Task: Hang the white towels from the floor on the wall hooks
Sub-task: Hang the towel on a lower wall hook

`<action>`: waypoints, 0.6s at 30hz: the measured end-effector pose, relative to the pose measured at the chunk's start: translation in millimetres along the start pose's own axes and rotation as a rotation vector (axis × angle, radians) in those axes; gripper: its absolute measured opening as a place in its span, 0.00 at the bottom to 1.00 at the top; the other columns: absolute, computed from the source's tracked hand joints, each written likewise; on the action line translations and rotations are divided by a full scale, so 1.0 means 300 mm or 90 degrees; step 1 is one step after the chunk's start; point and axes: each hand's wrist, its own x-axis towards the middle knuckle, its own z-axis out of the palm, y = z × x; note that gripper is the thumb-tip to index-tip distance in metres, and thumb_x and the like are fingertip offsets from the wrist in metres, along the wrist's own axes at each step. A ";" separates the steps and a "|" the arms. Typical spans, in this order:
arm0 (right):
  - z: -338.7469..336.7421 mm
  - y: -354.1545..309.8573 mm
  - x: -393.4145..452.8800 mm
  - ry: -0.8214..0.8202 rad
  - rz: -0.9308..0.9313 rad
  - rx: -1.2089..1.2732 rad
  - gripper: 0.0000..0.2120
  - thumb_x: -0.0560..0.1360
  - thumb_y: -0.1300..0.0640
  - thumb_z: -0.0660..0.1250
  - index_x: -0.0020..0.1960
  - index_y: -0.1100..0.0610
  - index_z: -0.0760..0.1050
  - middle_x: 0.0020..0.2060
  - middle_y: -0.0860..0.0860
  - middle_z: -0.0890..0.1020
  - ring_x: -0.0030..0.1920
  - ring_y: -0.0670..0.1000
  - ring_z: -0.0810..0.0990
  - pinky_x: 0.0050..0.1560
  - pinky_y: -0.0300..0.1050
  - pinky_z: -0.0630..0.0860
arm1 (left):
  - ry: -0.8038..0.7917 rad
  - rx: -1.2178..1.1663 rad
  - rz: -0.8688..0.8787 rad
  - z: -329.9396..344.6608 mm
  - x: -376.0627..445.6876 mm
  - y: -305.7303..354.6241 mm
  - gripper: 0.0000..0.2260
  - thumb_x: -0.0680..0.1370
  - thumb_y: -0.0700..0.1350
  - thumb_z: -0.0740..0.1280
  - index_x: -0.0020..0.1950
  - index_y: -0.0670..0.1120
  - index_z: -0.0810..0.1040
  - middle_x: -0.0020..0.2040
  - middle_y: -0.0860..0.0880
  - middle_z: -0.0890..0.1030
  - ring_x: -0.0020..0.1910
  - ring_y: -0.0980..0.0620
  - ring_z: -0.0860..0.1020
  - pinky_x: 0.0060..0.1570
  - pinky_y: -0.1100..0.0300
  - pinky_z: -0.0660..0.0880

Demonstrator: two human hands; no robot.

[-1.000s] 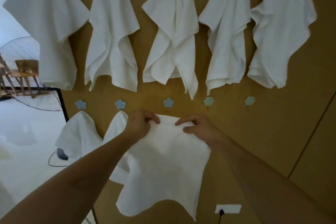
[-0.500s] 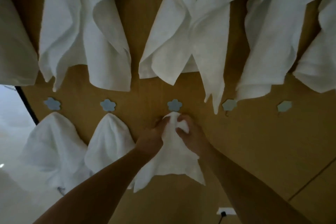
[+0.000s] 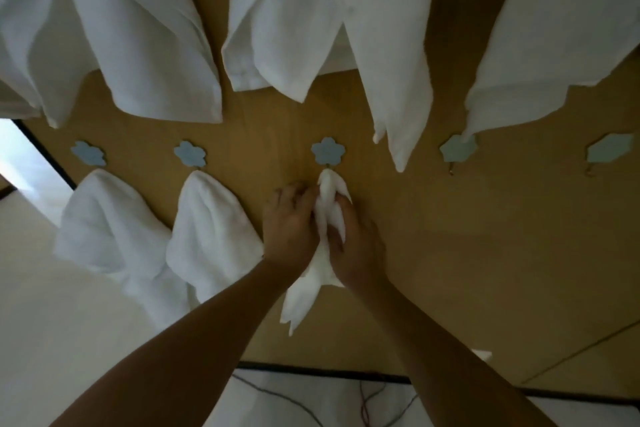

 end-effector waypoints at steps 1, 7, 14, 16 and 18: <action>-0.003 -0.005 -0.005 0.025 0.013 -0.042 0.23 0.79 0.53 0.65 0.73 0.54 0.69 0.60 0.54 0.77 0.56 0.53 0.77 0.55 0.50 0.75 | -0.012 0.029 0.016 -0.003 -0.005 -0.006 0.14 0.77 0.43 0.61 0.57 0.41 0.81 0.54 0.41 0.80 0.50 0.42 0.75 0.48 0.52 0.74; -0.047 -0.039 -0.002 -0.132 0.087 -0.223 0.18 0.79 0.49 0.61 0.68 0.51 0.71 0.62 0.48 0.76 0.61 0.53 0.76 0.58 0.54 0.73 | -0.269 -0.035 -0.018 -0.043 -0.016 -0.037 0.10 0.80 0.41 0.61 0.55 0.42 0.81 0.50 0.44 0.83 0.46 0.46 0.81 0.42 0.63 0.70; -0.103 -0.154 -0.090 -0.221 0.313 -0.237 0.31 0.79 0.44 0.61 0.78 0.51 0.57 0.73 0.53 0.69 0.71 0.57 0.68 0.70 0.57 0.66 | -0.147 -0.057 0.048 -0.183 -0.010 -0.077 0.13 0.81 0.41 0.60 0.63 0.45 0.78 0.54 0.43 0.80 0.51 0.43 0.79 0.45 0.54 0.77; -0.120 -0.212 -0.140 -0.170 0.325 -0.274 0.32 0.78 0.44 0.63 0.79 0.51 0.57 0.72 0.54 0.69 0.71 0.58 0.67 0.69 0.56 0.67 | -0.136 -0.072 0.109 -0.219 -0.015 -0.067 0.16 0.79 0.41 0.62 0.66 0.45 0.77 0.63 0.43 0.78 0.60 0.43 0.76 0.57 0.51 0.74; -0.142 -0.268 -0.201 -0.115 0.342 -0.296 0.32 0.78 0.44 0.64 0.78 0.51 0.57 0.73 0.53 0.68 0.71 0.58 0.65 0.70 0.57 0.66 | -0.145 -0.100 0.187 -0.251 -0.034 -0.044 0.16 0.76 0.39 0.66 0.63 0.44 0.79 0.63 0.42 0.78 0.60 0.41 0.75 0.60 0.49 0.72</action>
